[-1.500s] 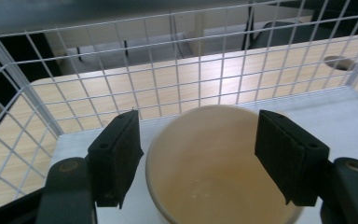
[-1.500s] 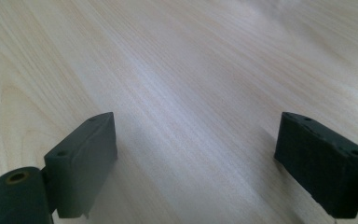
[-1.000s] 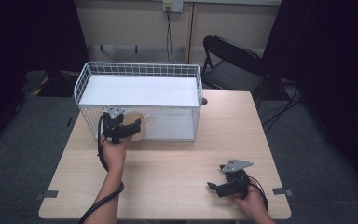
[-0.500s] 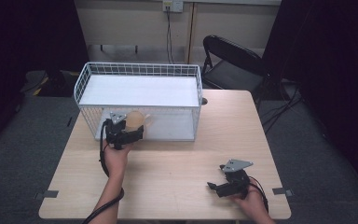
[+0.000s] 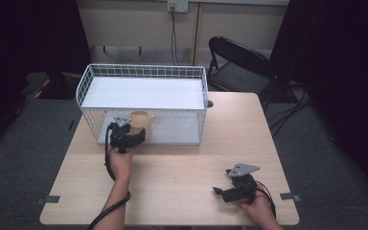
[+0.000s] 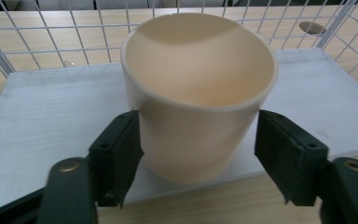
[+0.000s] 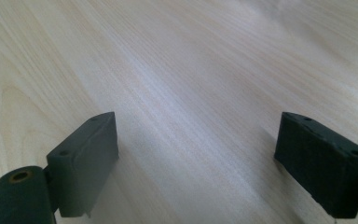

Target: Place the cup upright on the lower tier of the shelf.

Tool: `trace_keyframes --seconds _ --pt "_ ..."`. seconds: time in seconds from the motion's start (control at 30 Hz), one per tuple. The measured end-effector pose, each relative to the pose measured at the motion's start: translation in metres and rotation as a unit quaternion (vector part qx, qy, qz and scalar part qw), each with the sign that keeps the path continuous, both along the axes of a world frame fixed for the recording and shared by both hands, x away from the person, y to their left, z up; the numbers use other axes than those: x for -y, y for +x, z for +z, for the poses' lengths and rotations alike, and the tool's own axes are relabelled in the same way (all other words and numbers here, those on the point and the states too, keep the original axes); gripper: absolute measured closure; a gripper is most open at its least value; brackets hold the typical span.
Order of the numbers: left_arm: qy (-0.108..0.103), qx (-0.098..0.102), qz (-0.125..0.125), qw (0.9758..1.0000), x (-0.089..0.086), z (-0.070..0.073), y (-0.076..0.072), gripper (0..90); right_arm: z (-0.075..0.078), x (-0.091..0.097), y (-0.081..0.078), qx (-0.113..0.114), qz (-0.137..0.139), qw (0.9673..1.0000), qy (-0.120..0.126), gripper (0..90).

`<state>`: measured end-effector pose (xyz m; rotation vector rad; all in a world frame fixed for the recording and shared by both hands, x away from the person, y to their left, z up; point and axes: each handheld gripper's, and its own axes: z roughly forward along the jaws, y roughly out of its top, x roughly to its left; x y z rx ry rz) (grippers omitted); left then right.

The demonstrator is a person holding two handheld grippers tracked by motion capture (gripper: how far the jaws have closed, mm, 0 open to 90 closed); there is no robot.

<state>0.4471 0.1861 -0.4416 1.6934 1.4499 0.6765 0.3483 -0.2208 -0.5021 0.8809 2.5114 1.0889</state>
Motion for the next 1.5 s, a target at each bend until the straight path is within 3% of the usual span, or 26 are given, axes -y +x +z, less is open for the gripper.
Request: trace_keyframes --seconds 0.23,0.43,0.63,0.77,0.87,1.13,1.5 --pt "0.004 -0.004 0.001 1.0 0.001 -0.005 0.003 43.0 0.0 0.0 0.0 0.0 0.0 1.0 0.0 12.4" --pt "0.011 -0.007 0.0 0.9999 0.001 -0.007 0.005 47.0 0.0 0.0 0.0 0.0 0.0 1.0 0.0 12.4" --pt "0.003 -0.006 -0.015 0.9999 -0.002 -0.008 0.0 26.2 0.0 0.0 0.0 0.0 0.0 1.0 0.0 12.4" --pt "-0.026 -0.022 -0.032 0.9989 -0.006 -0.009 -0.005 15.1 0.0 0.0 0.0 0.0 0.0 1.0 0.0 12.4" --pt "-0.01 -0.024 -0.057 0.998 -0.01 -0.009 -0.011 15.3 0.0 0.0 0.0 0.0 0.0 1.0 0.0 12.4" --pt "-0.028 -0.031 -0.065 0.997 -0.015 -0.011 -0.018 14.6 0.0 0.0 0.0 0.0 0.0 1.0 0.0 12.4" --pt "-0.014 -0.028 -0.082 0.9961 -0.029 -0.007 -0.031 13.0 0.0 0.0 0.0 0.0 0.0 1.0 0.0 12.4"
